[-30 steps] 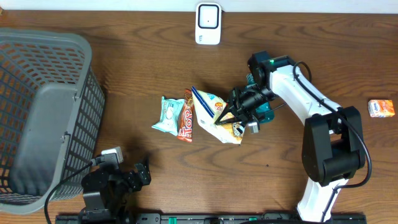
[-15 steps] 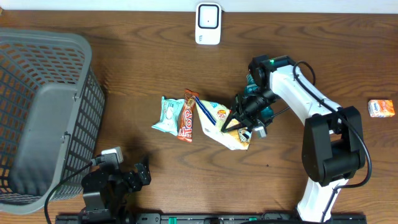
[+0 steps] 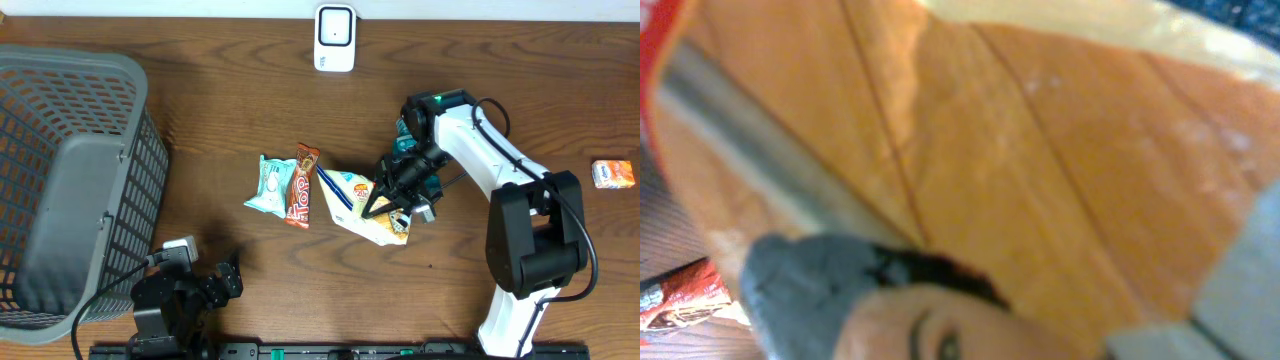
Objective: Scan the item barcode
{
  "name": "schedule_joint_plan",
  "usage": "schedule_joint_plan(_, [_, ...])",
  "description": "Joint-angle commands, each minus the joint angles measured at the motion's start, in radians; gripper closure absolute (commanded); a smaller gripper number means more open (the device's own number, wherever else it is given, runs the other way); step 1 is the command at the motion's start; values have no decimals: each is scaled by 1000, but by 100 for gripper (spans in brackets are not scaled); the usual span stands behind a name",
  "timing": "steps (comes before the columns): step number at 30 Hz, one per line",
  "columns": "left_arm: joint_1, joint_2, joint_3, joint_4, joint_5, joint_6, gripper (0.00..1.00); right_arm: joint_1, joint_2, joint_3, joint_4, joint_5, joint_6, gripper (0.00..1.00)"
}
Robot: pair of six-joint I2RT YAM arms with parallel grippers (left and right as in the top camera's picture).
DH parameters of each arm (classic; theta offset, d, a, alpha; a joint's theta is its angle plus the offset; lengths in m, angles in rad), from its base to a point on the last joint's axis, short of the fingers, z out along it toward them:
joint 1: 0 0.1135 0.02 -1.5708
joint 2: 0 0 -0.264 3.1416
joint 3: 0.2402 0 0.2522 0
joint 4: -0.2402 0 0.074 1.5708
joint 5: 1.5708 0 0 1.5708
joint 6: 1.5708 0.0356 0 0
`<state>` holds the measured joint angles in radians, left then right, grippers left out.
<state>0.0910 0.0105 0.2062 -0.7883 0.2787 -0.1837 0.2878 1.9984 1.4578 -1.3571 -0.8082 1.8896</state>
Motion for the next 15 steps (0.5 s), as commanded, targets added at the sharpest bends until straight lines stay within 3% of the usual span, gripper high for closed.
schedule_joint_plan(1, [4, -2, -4, -71, 0, -2, 2, -30, -2, 6, -29, -7, -41, 98])
schedule_joint_plan(15, [4, -2, -4, -71, 0, -2, 2, -47, -2, 6, -66, 44, -118, 99])
